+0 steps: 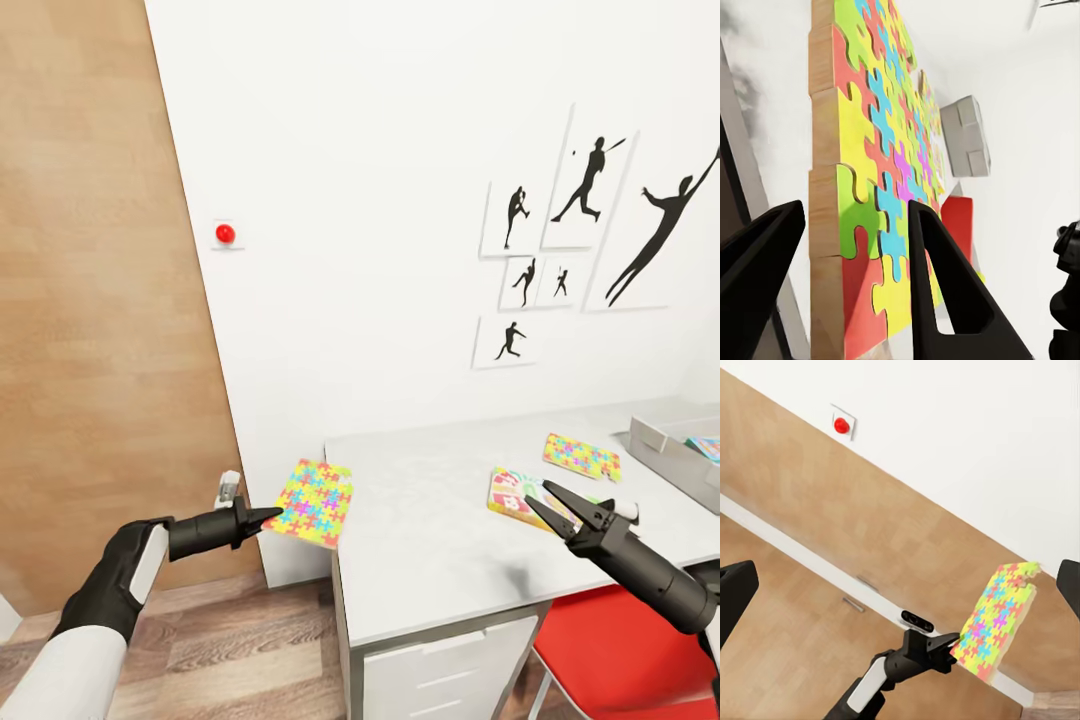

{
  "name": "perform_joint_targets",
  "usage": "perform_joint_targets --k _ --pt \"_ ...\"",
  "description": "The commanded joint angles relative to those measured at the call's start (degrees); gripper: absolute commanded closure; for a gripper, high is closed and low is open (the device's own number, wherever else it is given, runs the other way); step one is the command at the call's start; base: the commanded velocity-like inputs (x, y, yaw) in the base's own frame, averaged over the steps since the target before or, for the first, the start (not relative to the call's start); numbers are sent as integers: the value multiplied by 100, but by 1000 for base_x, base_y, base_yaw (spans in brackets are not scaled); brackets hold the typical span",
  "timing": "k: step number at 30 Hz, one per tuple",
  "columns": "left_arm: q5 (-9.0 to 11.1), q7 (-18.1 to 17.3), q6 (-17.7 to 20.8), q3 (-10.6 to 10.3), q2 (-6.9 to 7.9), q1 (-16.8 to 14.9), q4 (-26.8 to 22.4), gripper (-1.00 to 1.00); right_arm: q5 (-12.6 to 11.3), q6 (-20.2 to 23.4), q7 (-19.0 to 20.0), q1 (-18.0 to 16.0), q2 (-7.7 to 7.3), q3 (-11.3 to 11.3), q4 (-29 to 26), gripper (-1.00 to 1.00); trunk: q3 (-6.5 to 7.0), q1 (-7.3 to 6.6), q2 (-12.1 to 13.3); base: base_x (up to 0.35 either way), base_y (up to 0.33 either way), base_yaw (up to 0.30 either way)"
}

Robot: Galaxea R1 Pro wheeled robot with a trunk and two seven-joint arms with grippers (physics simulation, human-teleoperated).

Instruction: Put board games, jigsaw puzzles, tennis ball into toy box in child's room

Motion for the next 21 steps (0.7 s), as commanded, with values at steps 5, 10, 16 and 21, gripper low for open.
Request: perform_joint_targets --k 5,10,16,21 --pt "-31 -32 16 -11 -6 -237 7 100 37 17 21 24 3 -37 22 -100 83 -110 198 0 0 0" --pt "-31 -421 16 -309 -7 -410 50 100 39 20 13 89 6 -34 250 -100 173 -220 398 0 0 0" --pt "-78 -2273 16 -651 484 79 3 100 16 20 37 890 -30 -52 267 -100 281 -352 639 0 0 0" --pt "-82 -2982 16 -680 851 442 -85 100 -13 20 61 1086 -45 -95 147 -100 371 -462 839 0 0 0"
